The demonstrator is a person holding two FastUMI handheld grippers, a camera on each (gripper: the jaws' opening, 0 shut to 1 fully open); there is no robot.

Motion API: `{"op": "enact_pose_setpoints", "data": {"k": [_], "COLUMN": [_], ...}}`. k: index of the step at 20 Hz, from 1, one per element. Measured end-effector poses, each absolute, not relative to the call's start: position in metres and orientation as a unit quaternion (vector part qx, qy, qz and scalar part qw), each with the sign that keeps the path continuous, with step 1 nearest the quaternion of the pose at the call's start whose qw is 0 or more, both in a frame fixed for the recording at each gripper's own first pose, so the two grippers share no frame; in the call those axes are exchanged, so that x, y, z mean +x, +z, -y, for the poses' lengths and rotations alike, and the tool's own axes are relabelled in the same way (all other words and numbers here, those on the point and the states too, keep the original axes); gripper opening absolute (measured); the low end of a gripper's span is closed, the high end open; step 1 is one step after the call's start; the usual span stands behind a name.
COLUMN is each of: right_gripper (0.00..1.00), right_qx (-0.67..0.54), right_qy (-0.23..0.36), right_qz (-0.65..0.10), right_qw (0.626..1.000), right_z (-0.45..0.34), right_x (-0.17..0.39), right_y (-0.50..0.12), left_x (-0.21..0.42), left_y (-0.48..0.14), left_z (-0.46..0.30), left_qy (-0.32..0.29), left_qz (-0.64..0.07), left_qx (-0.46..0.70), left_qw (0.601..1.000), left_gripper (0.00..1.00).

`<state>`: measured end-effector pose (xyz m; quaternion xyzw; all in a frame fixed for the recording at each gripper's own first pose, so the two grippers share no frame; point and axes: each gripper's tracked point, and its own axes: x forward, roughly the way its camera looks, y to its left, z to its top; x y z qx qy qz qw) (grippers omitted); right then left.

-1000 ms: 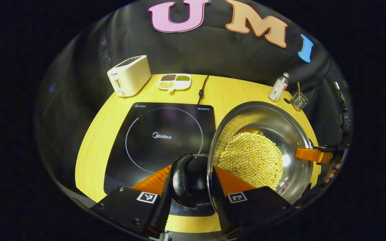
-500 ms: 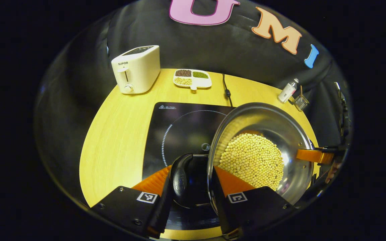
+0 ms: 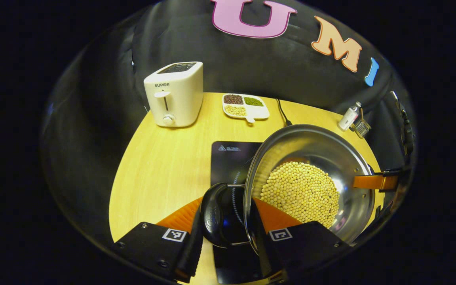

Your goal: First push the handle of the pot to place it horizontally, then grasp the pot with both hands and set it on the induction cooktop.

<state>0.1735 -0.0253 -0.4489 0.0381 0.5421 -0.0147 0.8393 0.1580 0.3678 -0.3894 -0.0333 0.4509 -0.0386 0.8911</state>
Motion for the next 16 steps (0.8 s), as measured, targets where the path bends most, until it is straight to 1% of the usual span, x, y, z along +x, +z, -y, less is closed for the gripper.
{"op": "enact_pose_setpoints", "data": {"k": [1, 2, 5, 6, 7, 8, 9, 10, 11, 12, 13, 14, 15, 16], "right_gripper": [0.51, 0.48, 0.47, 0.52, 0.52, 0.52, 0.52, 0.48, 0.48, 0.49, 0.5, 0.53, 0.6, 0.58], "right_qx": [0.038, 0.04, 0.041, 0.037, 0.035, 0.035, 0.035, 0.035, 0.034, 0.031, 0.028, 0.028, 0.027, 0.025], "right_qy": [-0.013, -0.013, -0.015, -0.014, -0.015, -0.017, -0.018, -0.018, -0.017, -0.016, -0.014, -0.014, -0.013, -0.011], "right_qz": [-0.543, -0.544, -0.538, -0.533, -0.53, -0.528, -0.527, -0.527, -0.528, -0.524, -0.525, -0.522, -0.523, -0.52], "right_qw": [0.839, 0.838, 0.842, 0.845, 0.847, 0.849, 0.849, 0.849, 0.848, 0.851, 0.851, 0.852, 0.852, 0.853], "right_z": [0.027, 0.028, 0.03, 0.032, 0.032, 0.033, 0.031, 0.031, 0.031, 0.032, 0.032, 0.032, 0.032, 0.032], "right_x": [0.173, 0.174, 0.176, 0.178, 0.177, 0.178, 0.176, 0.175, 0.175, 0.176, 0.172, 0.174, 0.172, 0.173], "right_y": [-0.448, -0.446, -0.444, -0.443, -0.441, -0.44, -0.441, -0.441, -0.443, -0.441, -0.44, -0.442, -0.441, -0.44], "left_x": [0.161, 0.164, 0.168, 0.17, 0.174, 0.175, 0.177, 0.179, 0.178, 0.179, 0.178, 0.177, 0.173, 0.173], "left_y": [-0.388, -0.388, -0.387, -0.387, -0.388, -0.391, -0.392, -0.391, -0.39, -0.39, -0.391, -0.394, -0.396, -0.392], "left_z": [-0.373, -0.378, -0.385, -0.385, -0.385, -0.384, -0.383, -0.384, -0.384, -0.384, -0.384, -0.385, -0.386, -0.386], "left_qy": [-0.038, -0.037, -0.033, -0.032, -0.033, -0.033, -0.033, -0.032, -0.031, -0.029, -0.026, -0.016, -0.006, -0.002], "left_qz": [-0.448, -0.445, -0.434, -0.429, -0.424, -0.424, -0.424, -0.424, -0.424, -0.424, -0.43, -0.437, -0.446, -0.446], "left_qx": [-0.026, -0.022, -0.021, -0.022, -0.022, -0.019, -0.016, -0.015, -0.015, -0.014, -0.011, -0.009, -0.007, -0.006], "left_qw": [0.893, 0.894, 0.9, 0.903, 0.905, 0.905, 0.905, 0.905, 0.905, 0.905, 0.903, 0.899, 0.895, 0.895], "left_gripper": [0.61, 0.61, 0.61, 0.61, 0.63, 0.62, 0.63, 0.63, 0.63, 0.63, 0.65, 0.66, 0.71, 0.72]}}
